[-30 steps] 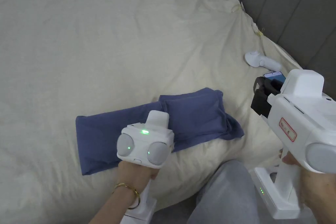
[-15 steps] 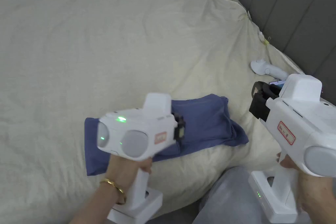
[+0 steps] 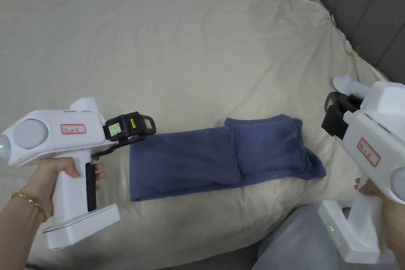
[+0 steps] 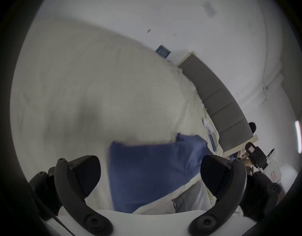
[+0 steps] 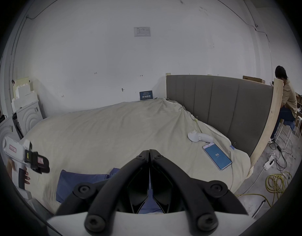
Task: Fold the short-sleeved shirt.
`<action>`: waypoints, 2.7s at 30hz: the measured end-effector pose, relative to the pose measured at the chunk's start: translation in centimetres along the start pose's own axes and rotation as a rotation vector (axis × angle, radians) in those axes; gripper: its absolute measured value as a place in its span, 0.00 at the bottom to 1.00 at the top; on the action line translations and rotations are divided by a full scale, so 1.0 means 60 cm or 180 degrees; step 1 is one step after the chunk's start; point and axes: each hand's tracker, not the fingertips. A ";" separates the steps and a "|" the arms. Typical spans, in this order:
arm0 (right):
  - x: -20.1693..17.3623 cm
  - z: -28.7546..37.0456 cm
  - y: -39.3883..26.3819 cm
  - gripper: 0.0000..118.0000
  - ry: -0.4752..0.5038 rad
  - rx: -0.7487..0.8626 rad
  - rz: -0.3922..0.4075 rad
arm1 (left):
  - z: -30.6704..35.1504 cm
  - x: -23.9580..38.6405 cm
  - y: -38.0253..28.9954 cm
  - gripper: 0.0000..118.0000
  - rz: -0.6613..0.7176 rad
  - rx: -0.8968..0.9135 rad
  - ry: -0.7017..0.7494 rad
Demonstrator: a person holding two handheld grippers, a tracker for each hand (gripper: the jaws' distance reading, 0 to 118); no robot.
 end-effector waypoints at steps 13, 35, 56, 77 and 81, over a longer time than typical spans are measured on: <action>-0.011 -0.012 -0.017 0.00 -0.0041 -0.0170 0.0045 | -0.052 -0.052 -0.035 0.51 0.0246 -0.0517 -0.0184; -0.016 -0.006 -0.020 0.00 0.0014 -0.0216 0.0082 | 0.078 -0.029 0.017 0.05 0.0481 -0.0111 0.0089; -0.025 -0.022 -0.026 0.00 0.0174 -0.0221 -0.0036 | 0.194 0.170 0.036 0.05 -0.1162 -0.0104 0.0814; 0.091 0.032 -0.050 0.00 -0.0296 -0.0227 -0.0302 | -0.234 0.371 -0.066 0.30 -0.1741 -0.1264 0.0585; 0.108 0.038 -0.052 0.00 -0.0372 -0.0223 -0.0441 | -0.273 0.363 -0.086 0.70 -0.1535 -0.1473 0.0386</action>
